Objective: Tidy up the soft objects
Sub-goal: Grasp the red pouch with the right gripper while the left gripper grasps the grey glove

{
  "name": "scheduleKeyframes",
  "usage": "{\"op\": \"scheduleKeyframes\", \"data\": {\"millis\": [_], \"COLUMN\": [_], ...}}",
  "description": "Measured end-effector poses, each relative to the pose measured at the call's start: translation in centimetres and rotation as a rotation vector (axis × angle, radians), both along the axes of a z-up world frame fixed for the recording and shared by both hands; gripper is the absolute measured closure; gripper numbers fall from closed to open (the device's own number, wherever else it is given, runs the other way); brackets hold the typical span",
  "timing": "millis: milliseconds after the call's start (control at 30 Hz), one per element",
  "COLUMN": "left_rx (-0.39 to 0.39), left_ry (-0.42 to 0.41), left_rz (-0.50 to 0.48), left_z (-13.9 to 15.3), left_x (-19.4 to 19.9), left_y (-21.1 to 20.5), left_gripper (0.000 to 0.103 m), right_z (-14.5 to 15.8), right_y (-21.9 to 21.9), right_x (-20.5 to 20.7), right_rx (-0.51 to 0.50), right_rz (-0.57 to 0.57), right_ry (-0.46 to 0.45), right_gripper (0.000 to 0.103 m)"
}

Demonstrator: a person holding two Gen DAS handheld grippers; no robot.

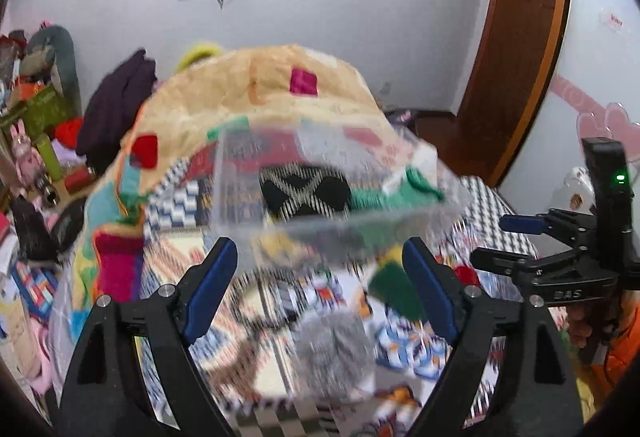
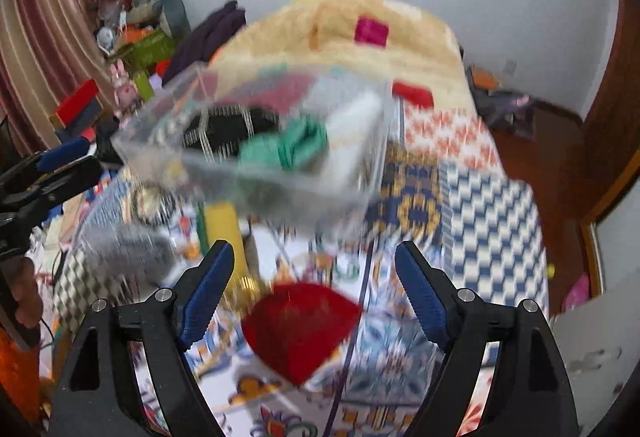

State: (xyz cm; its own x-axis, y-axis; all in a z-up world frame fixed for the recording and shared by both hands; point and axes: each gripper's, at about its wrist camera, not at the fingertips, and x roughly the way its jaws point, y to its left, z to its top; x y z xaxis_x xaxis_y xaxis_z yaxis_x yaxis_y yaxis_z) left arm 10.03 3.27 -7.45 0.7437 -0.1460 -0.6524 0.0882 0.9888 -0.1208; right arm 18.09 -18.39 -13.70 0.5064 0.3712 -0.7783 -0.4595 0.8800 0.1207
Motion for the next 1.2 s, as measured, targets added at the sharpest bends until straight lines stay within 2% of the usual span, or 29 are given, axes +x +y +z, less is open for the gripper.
{"op": "scheduleKeyframes", "data": {"millis": [167, 267, 333, 367, 500, 533, 600, 767, 933, 1200], "left_rx": [0.014, 0.016, 0.006, -0.001, -0.049, -0.058, -0.064, -0.058, -0.066, -0.094], "left_ry": [0.077, 0.097, 0.104, 0.112, 0.131, 0.131, 0.123, 0.081, 0.015, -0.148], "left_rz": [-0.002, 0.009, 0.015, 0.017, 0.005, -0.006, -0.024, -0.02, 0.007, 0.072], "left_z": [-2.9, -4.1, -4.5, -4.8, -5.3, -5.4, -5.3, -3.9, -1.4, 4.0], "left_x": [-1.1, -1.7, -2.0, -2.1, -2.4, -2.5, -2.8, -3.5, -4.0, -3.9], "left_y": [-0.8, -0.9, -0.7, -0.5, 0.1, 0.2, 0.2, 0.5, 1.2, 2.2], "left_gripper": [0.018, 0.018, 0.024, 0.03, 0.053, 0.057, 0.069, 0.077, 0.078, 0.078], "right_z": [-3.6, -4.7, -5.0, -4.9, -4.8, -4.7, -4.4, -2.3, 0.6, 5.4], "right_y": [-0.5, -0.3, -0.2, -0.1, -0.2, -0.3, -0.8, -1.6, -1.9, -0.4], "right_x": [-0.1, -0.2, -0.4, -0.5, -1.0, -1.0, -1.5, -2.4, -3.0, -2.4], "right_rx": [0.007, -0.003, -0.011, -0.013, -0.012, -0.006, 0.001, 0.013, 0.036, 0.117], "right_rz": [-0.004, 0.006, 0.009, 0.011, 0.019, 0.02, 0.011, -0.001, 0.003, 0.009], "right_ry": [0.12, 0.149, 0.146, 0.136, 0.121, 0.122, 0.108, 0.038, -0.046, -0.178], "right_gripper": [0.023, 0.035, 0.042, 0.044, 0.071, 0.074, 0.077, 0.079, 0.079, 0.079]}}
